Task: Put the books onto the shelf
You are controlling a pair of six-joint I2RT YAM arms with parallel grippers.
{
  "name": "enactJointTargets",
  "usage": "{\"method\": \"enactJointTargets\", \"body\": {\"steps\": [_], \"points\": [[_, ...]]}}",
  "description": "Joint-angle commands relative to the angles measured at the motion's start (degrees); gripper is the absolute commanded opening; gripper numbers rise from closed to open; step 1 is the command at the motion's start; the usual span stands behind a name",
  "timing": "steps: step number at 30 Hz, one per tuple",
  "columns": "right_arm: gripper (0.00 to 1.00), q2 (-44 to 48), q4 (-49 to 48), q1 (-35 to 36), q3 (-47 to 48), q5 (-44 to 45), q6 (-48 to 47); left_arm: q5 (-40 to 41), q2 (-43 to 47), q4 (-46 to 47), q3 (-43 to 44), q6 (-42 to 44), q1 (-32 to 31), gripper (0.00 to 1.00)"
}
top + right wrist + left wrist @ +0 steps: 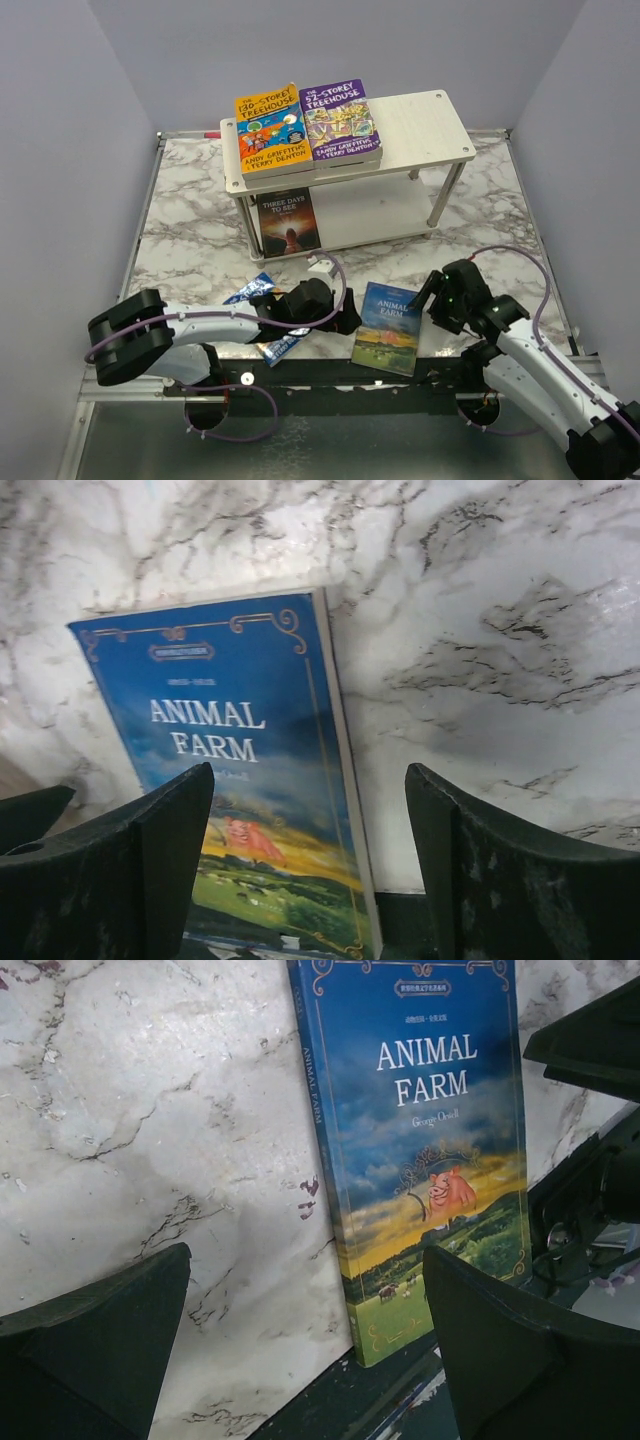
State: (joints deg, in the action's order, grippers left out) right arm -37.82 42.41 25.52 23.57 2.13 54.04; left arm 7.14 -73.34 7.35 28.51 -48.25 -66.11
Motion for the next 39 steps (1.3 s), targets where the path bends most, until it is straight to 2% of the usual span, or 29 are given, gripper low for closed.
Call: {"method": "enactJointTargets", "body": {"steps": [1,4,11,25,32,36,39], "points": [[0.82,-1.5,-5.3,0.1,-2.9,-0.9,1.2,1.9,-3.4,5.0,-0.2,-1.8,-0.2,0.99],[0.81,-1.6,-8.2,0.1,-5.0,-3.7,1.0,1.6,-5.5,6.2,0.0,-2.1,-0.2,0.99],[0.70,-3.7,-15.6,0.1,-9.7,-10.0,2.1,1.8,-10.3,7.4,-0.1,-3.7,-0.2,0.99],[0.31,-7.8,-24.1,0.1,-13.5,-14.9,3.5,-2.6,-19.8,10.4,-0.7,-6.3,-0.1,0.99],[0.20,-7.2,-26.3,0.1,-15.7,-15.9,4.3,-6.5,-20.2,16.9,-2.4,-7.3,-0.1,0.88],[0.16,-7.1,-27.1,0.2,-16.9,-14.8,4.3,-7.8,-19.1,17.8,-2.9,-7.3,-0.1,0.77],[0.08,-8.2,-28.4,0.1,-17.4,-14.5,4.1,-8.9,-17.7,18.0,-3.8,-7.5,-0.1,0.66]]}}
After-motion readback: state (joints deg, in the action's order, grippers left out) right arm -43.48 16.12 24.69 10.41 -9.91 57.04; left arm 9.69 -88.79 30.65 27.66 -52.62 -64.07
